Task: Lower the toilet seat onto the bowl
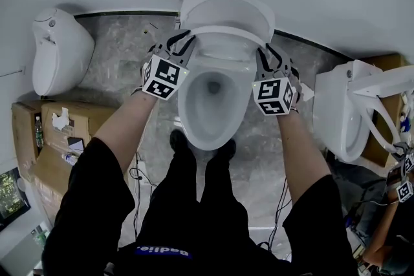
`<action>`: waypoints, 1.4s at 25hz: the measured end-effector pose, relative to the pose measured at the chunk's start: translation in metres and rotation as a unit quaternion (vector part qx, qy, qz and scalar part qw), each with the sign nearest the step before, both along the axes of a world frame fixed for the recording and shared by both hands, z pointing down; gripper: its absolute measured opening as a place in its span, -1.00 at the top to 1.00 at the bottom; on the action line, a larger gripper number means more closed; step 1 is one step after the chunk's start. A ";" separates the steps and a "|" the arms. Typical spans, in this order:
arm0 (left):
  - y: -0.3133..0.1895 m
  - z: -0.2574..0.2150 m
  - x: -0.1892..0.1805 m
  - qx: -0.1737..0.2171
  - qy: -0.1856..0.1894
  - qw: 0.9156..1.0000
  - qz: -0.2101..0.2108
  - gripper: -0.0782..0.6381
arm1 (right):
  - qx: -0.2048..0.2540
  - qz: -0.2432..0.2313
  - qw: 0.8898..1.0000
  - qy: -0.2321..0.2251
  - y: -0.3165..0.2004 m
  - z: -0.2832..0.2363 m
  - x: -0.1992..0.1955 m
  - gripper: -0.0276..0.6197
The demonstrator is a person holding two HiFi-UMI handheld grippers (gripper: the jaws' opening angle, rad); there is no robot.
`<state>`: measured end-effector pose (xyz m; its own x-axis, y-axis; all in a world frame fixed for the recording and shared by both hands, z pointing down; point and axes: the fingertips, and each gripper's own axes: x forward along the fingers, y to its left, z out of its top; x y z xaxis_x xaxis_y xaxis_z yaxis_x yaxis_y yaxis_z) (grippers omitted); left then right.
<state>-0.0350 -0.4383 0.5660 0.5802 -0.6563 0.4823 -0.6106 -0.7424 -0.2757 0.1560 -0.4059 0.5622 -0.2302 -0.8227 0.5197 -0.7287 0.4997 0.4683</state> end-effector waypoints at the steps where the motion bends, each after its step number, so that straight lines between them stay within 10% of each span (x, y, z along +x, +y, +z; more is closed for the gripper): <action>1: 0.005 0.000 -0.001 0.000 -0.002 1.000 -0.002 0.57 | -0.001 -0.004 1.000 0.004 0.004 0.000 -0.001 0.58; 18: 0.082 0.006 -0.018 0.001 -0.032 0.999 -0.040 0.57 | 0.008 -0.080 0.996 0.047 0.077 0.010 -0.024 0.58; 35: 0.154 0.029 -0.027 0.005 -0.094 0.993 0.066 0.57 | -0.026 -0.053 0.993 0.100 0.144 0.033 -0.034 0.58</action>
